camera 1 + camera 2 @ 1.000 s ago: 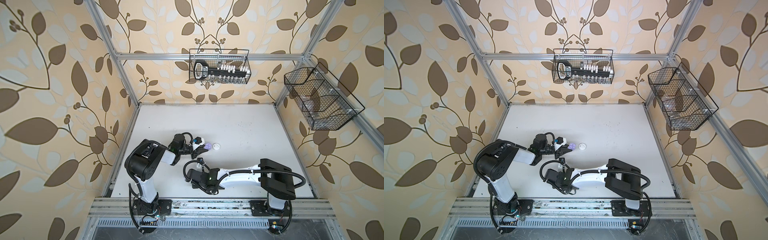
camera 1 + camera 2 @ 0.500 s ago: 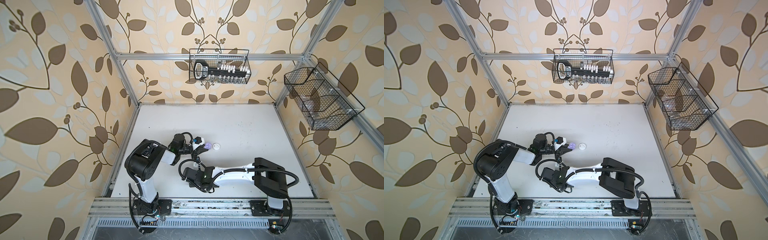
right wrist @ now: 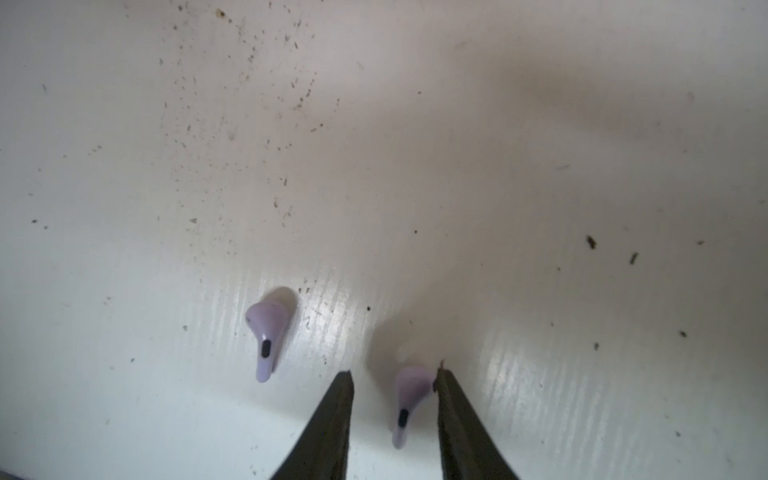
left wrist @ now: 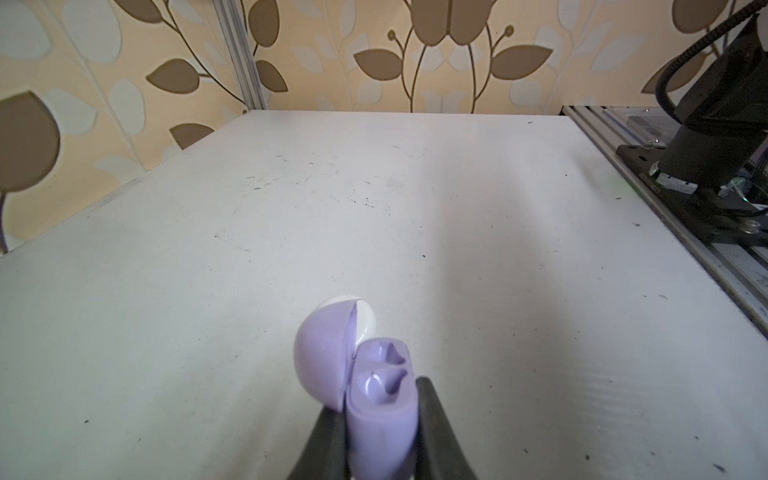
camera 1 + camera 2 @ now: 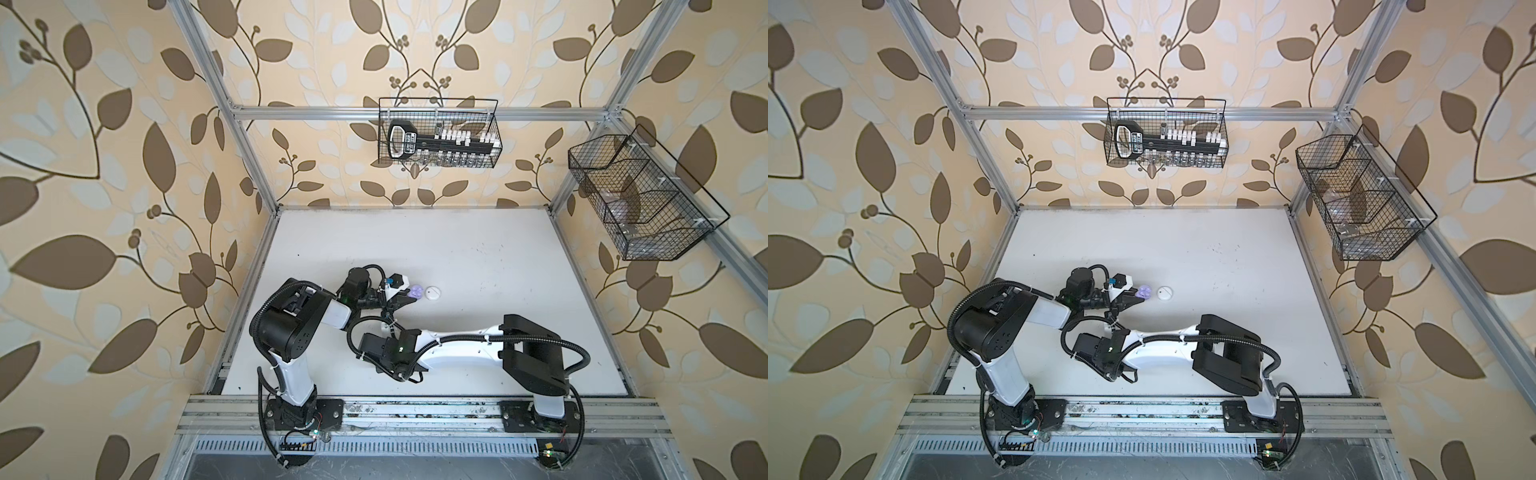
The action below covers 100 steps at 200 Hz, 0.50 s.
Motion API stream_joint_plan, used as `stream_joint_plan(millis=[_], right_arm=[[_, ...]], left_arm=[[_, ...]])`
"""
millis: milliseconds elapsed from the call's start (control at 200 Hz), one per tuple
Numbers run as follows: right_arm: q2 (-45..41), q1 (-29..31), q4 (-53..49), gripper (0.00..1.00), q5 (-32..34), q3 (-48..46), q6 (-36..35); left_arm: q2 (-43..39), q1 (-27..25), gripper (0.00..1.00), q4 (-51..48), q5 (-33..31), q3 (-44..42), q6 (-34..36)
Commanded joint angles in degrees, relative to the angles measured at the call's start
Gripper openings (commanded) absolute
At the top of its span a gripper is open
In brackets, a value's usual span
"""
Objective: Insert the wireless bluetooth earbuds into the charging case
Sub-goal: 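Lower the open right gripper around one lavender earbud on the table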
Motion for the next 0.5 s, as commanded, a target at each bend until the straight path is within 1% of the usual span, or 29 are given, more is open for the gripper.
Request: stream_joint_plan(millis=[0, 335, 495], right_arm=[[1.7, 0.3, -3.7, 0.35, 1.5, 1.7, -0.3], [2.7, 0.4, -4.2, 0.34, 1.4, 3.0, -0.8], [3.3, 0.4, -5.0, 0.32, 1.5, 3.7, -0.9]], left_arm=[[0.3, 0.8, 0.0, 2.8, 0.8, -0.4, -0.7], [0.4, 0.8, 0.0, 2.8, 0.9, -0.3, -0.7], [0.3, 0.8, 0.0, 2.7, 0.8, -0.3, -0.8]])
